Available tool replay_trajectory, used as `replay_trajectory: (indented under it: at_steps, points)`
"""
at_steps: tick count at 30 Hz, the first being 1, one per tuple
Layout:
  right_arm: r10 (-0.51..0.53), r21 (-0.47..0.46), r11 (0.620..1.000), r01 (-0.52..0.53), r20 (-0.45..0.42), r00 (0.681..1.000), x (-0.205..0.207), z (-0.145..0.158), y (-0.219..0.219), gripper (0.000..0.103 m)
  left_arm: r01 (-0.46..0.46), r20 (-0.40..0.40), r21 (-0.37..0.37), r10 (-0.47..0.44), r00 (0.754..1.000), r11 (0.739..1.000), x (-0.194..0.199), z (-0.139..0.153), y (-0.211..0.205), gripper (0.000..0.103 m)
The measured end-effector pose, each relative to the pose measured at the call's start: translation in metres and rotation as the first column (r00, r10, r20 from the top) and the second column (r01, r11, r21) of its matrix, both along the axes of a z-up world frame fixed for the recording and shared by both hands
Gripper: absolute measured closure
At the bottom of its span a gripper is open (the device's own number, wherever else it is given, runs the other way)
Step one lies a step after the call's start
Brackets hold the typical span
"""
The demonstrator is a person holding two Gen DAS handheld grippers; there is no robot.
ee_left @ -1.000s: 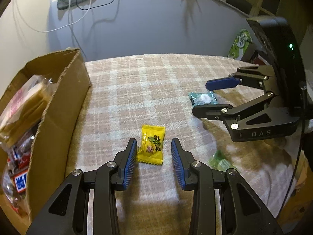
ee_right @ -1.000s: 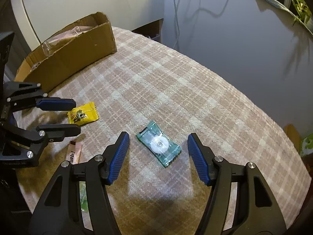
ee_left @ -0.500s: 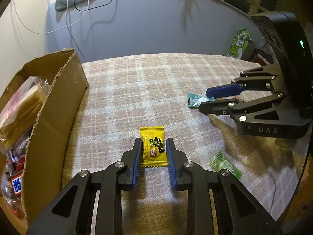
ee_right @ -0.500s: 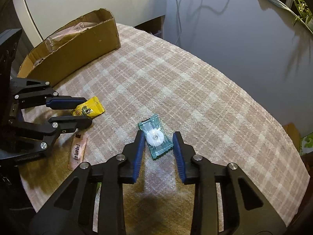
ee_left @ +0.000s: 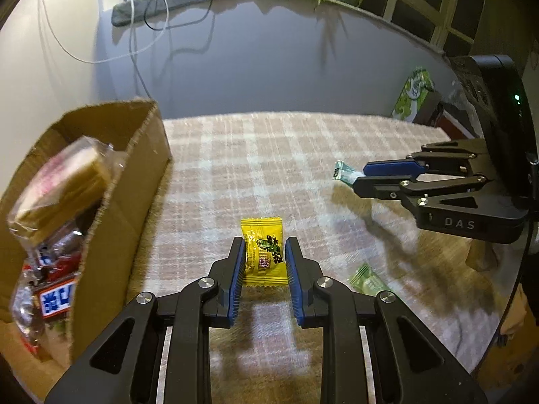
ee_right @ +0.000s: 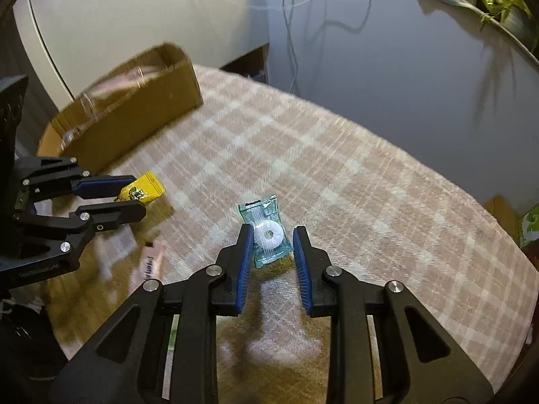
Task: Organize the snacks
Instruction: 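Carry the yellow and mint candies over the cardboard box with both grippers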
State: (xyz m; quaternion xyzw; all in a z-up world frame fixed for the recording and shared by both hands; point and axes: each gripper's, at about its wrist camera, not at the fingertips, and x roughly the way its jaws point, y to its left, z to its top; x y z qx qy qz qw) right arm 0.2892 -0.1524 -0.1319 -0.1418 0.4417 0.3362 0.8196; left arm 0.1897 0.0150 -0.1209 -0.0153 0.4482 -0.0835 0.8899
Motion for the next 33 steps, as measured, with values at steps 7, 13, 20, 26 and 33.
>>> replay_trajectory:
  at_steps: [7,13,20,26,33]
  points:
    - [-0.009,0.083,0.997,0.005,0.055,0.998,-0.018,0.037,-0.003,0.078,-0.028,0.068,-0.013,0.029,0.997,1.0,-0.014,0.026,0.007,0.081]
    - [0.001,0.144,0.989,-0.015,0.096,0.995,-0.034,0.066,0.013,0.078,-0.054,0.124,-0.012,0.055,0.991,0.998,-0.025,0.047,0.02,0.081]
    - [0.039,0.196,0.979,-0.062,0.122,0.992,-0.048,0.089,0.046,0.078,-0.094,0.181,-0.02,0.096,0.979,0.995,-0.041,0.064,0.041,0.081]
    - [0.066,0.211,0.973,-0.093,0.132,0.989,-0.054,0.095,0.08,0.078,-0.129,0.206,-0.032,0.133,0.969,0.991,-0.052,0.072,0.062,0.081]
    - [0.085,0.221,0.969,-0.113,0.134,0.987,-0.057,0.096,0.114,0.078,-0.176,0.225,-0.034,0.179,0.958,0.984,-0.06,0.076,0.088,0.081]
